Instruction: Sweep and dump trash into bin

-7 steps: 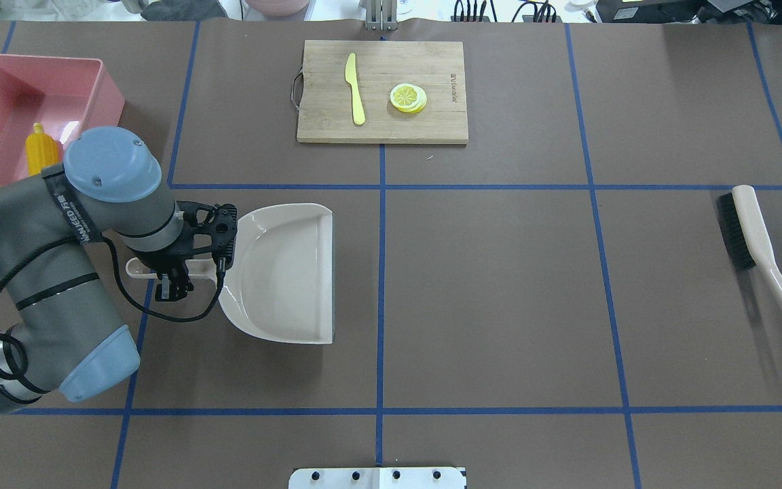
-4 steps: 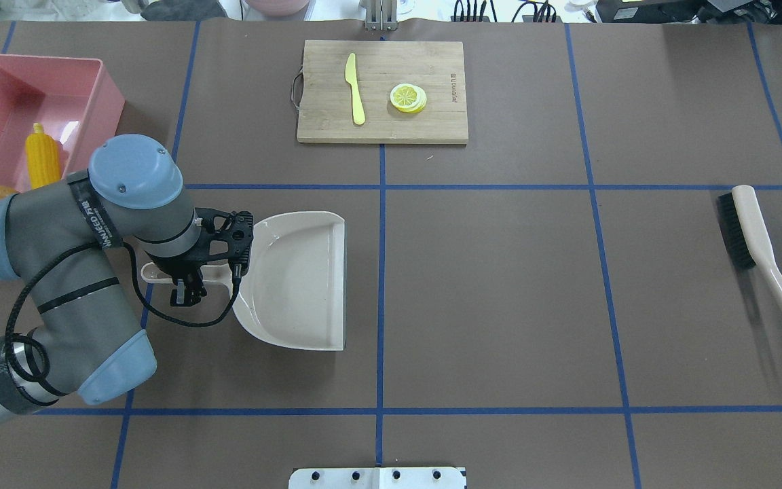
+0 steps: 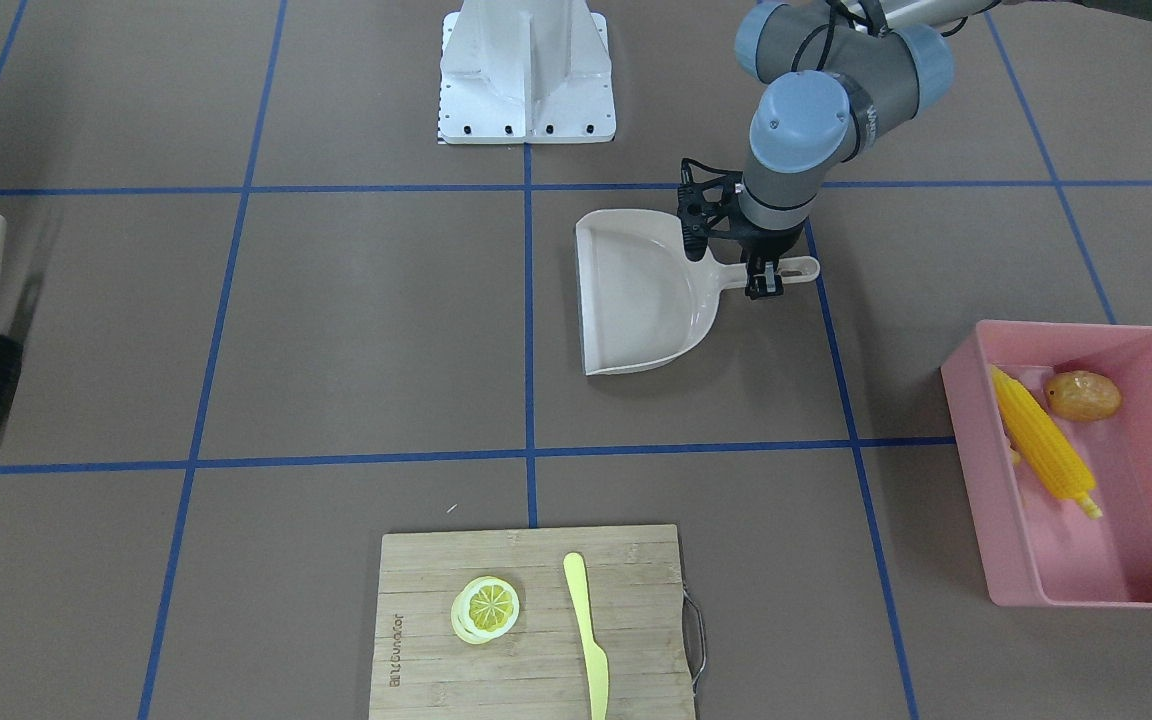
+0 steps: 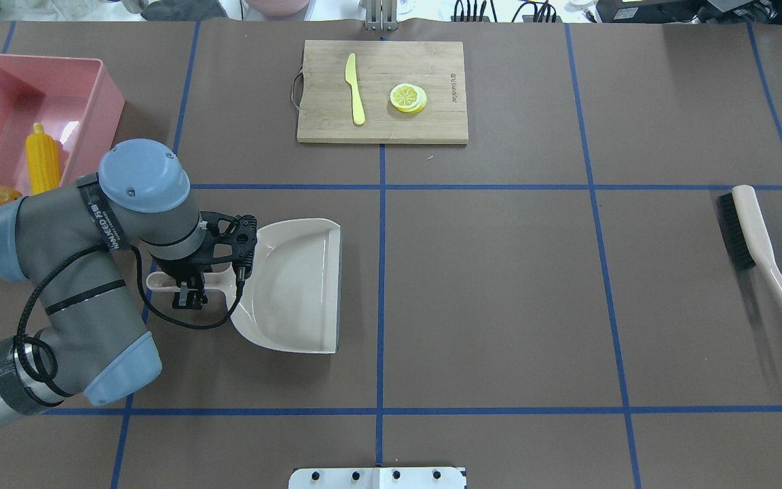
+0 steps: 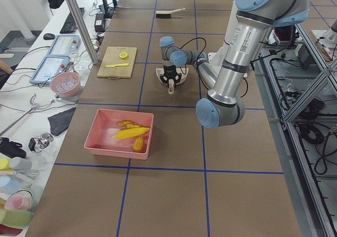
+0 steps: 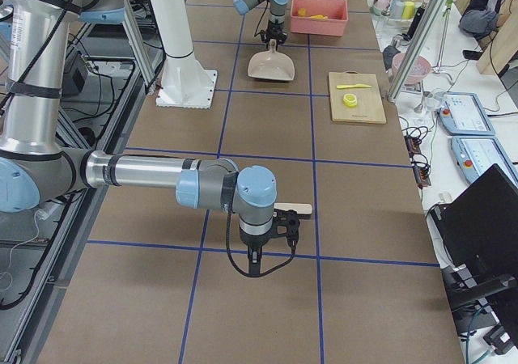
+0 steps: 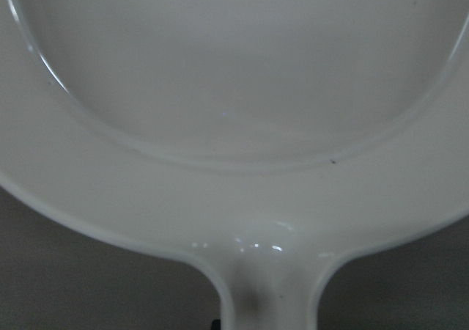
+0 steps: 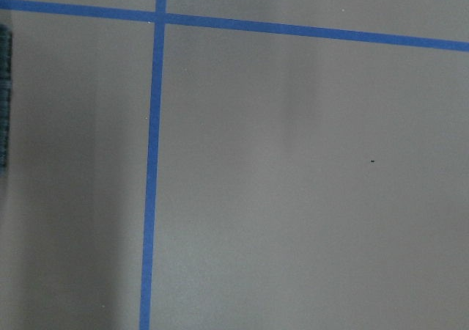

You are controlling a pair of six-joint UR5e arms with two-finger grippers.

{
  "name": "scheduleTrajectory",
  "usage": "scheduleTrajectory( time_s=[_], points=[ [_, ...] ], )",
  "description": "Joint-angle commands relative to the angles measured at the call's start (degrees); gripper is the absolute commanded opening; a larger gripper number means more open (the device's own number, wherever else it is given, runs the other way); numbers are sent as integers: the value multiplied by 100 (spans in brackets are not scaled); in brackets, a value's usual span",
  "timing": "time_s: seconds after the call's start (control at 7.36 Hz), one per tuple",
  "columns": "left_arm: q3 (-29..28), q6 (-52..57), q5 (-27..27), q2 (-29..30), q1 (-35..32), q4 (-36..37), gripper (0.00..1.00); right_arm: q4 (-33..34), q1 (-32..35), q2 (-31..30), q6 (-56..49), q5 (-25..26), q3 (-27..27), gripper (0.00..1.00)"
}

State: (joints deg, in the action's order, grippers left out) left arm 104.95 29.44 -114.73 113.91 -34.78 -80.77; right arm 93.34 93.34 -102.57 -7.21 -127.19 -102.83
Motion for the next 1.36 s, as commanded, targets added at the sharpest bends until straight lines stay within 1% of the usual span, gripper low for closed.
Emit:
scheduleTrajectory(
  time_s=[0.0, 0.27, 0.41, 0.54, 0.68, 0.82, 0.95, 1.09, 1.22],
  points=[
    [34, 0, -5, -27, -11, 0, 97, 0, 0, 0, 0, -7, 0, 100],
    [165, 18, -5, -35, -64, 18, 97, 0, 0, 0, 0, 2, 0, 100],
    [340, 18, -14, -105, -90, 87, 98, 0, 0, 0, 0, 2, 0, 100],
    [707, 18, -32, -376, -168, 132, 98, 0, 0, 0, 0, 2, 0, 100],
    [885, 9, -84, -430, -482, 463, 98, 0, 0, 0, 0, 2, 0, 100],
    [947, 0, -433, -153, -1060, 1275, 98, 0, 0, 0, 0, -7, 0, 100],
    [931, -43, -671, 42, -1640, 1727, 98, 0, 0, 0, 0, -7, 0, 100],
    [878, -78, -943, 44, -2133, 1801, 98, 0, 0, 0, 0, -7, 0, 100],
    [686, -122, -1198, 35, -2634, 1802, 98, 0, 0, 0, 0, -7, -9, 100]
  ],
)
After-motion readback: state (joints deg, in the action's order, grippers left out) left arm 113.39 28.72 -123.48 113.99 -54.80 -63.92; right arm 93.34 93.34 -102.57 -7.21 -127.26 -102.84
